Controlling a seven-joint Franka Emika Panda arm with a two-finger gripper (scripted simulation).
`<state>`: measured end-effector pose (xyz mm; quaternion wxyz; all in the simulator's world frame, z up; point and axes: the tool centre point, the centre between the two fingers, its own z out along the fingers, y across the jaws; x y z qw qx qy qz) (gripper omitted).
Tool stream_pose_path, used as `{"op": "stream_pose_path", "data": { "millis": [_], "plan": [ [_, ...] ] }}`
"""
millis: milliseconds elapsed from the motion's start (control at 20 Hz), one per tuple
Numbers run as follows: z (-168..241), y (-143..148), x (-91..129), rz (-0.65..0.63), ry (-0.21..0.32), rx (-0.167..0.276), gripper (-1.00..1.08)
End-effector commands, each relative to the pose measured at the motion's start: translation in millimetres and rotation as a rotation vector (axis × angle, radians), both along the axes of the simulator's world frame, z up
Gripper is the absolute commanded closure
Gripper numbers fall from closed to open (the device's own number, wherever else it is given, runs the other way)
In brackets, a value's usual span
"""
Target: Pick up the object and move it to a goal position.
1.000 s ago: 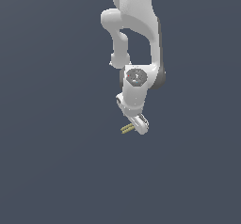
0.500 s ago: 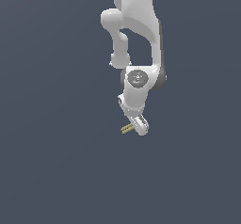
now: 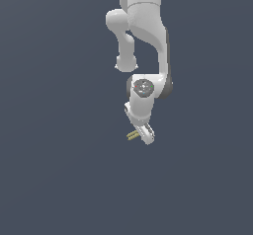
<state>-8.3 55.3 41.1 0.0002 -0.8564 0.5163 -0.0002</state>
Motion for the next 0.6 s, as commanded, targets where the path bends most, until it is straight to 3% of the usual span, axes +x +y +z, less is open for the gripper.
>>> {"op": "stream_pose_path", "data": {
  "millis": [0,350,400,550],
  "plan": [
    [-12.8,-0.3,-0.7,-0.002,0.001,0.000,-0.92],
    [-26.5,0.0,0.3,-0.002,0.001,0.000,-0.92],
    [-26.5,0.0,0.3,-0.002,0.001,0.000,1.08],
    [-26.5,0.0,0.3,-0.002,0.001,0.000,1.08]
  ]
}}
